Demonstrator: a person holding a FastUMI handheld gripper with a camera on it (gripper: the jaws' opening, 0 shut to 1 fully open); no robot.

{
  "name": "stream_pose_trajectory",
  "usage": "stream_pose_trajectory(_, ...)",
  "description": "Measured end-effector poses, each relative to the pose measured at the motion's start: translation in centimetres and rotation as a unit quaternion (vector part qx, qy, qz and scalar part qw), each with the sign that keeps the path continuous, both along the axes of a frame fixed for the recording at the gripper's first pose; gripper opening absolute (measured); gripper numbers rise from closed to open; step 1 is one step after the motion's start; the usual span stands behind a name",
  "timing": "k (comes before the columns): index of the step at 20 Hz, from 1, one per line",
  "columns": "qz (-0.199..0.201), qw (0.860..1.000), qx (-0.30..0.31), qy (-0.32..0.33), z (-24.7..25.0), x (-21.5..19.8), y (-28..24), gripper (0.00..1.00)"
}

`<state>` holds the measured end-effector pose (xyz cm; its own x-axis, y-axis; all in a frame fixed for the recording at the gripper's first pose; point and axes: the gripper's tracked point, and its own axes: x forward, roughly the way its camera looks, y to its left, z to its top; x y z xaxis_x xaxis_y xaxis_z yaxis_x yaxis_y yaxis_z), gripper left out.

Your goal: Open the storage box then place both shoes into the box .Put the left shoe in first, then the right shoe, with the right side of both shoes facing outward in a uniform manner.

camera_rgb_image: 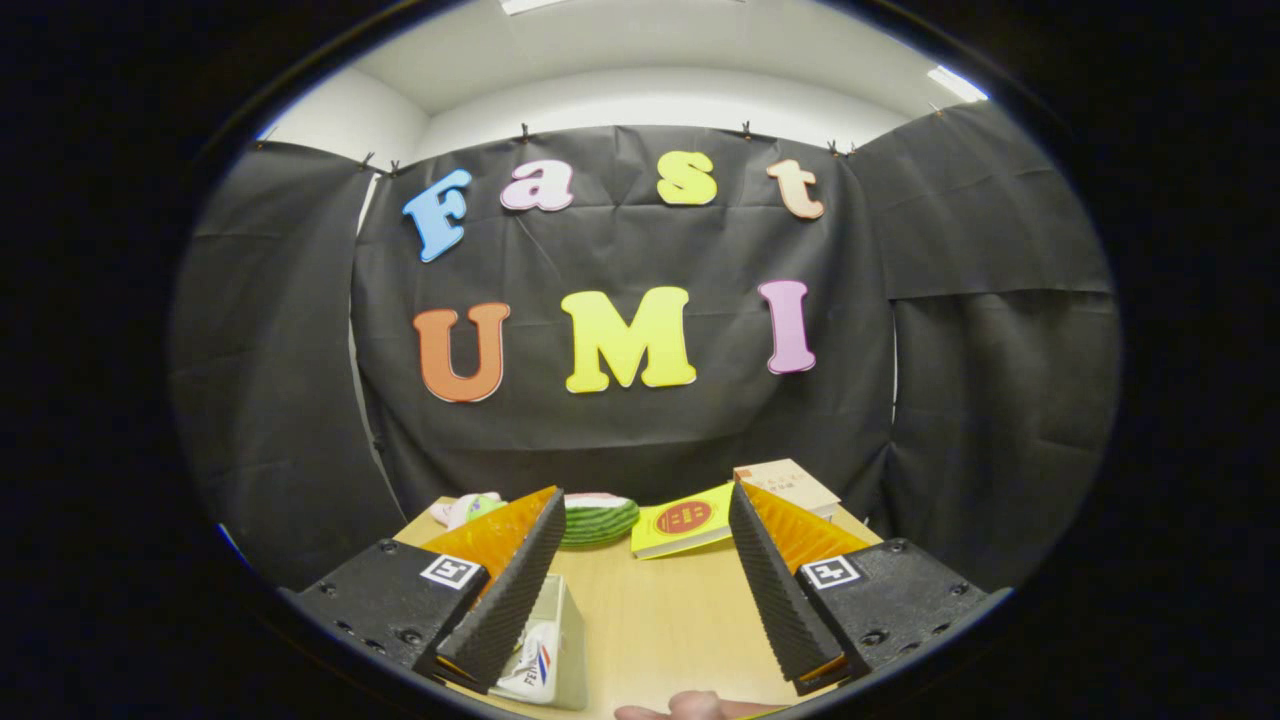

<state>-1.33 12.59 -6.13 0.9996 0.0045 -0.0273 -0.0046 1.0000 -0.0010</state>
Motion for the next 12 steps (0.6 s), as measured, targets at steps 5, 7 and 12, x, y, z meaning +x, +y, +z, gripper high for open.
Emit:
stream_pose_trajectory(5, -0.001, 1.0, -0.001, -0.002, 0.14, 0.0, -0.05, 1.0)
stream_pose_trajectory(7, -0.003, 1.0, 0.0, -0.006, 0.19, 0.16, -0.21, 1.0)
stream_pose_trajectory(12, -0.001, 1.0, 0.009, -0.001, 0.05, 0.07, -0.09, 1.0)
